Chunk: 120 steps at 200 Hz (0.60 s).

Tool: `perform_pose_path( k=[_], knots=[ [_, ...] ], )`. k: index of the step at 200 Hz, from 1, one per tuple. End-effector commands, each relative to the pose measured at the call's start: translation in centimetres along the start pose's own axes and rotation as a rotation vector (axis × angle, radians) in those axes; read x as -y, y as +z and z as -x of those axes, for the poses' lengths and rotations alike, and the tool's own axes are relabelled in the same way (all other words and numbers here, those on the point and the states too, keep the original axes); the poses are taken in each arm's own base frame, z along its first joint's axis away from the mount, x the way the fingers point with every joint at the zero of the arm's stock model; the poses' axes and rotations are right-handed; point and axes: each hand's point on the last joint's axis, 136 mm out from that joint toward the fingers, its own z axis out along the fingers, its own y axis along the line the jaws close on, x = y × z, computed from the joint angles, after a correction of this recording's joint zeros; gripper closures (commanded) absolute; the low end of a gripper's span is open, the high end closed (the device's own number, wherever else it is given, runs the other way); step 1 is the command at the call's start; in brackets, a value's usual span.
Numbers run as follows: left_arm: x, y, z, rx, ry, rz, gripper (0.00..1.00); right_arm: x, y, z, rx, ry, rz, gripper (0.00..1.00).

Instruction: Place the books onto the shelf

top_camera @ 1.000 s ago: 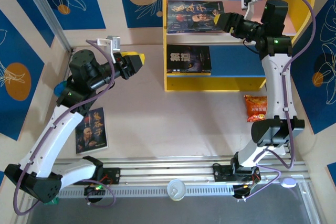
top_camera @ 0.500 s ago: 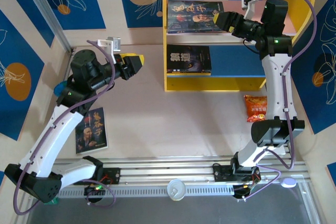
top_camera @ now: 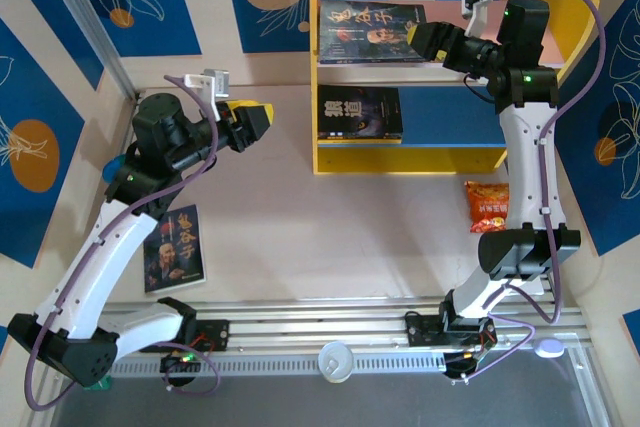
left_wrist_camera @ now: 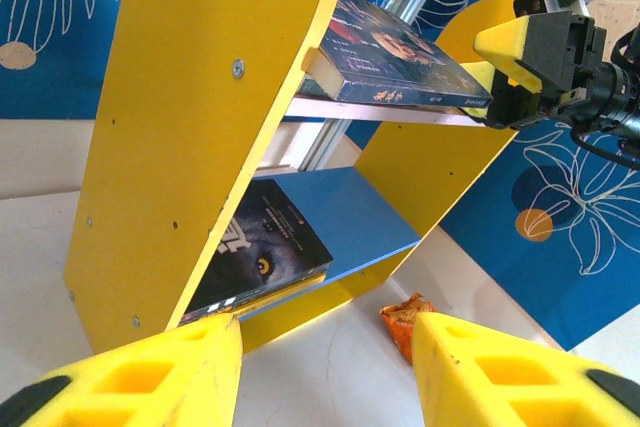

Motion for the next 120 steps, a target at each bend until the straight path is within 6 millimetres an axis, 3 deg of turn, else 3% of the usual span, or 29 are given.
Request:
perform_pose_path(
  k=[1,120],
  knots=[
    [0.75,-0.58,1.04,0.022,0.037,-0.003,0.52,-0.50,-1.05,0.67,0.021,-0.028,-0.023,0.23],
    [0.72,-0.66,0.89,0.023,0.042,-0.004,0.51,-0.98,-1.35,0.88,0.030,-0.042,-0.017,0.23]
  ],
)
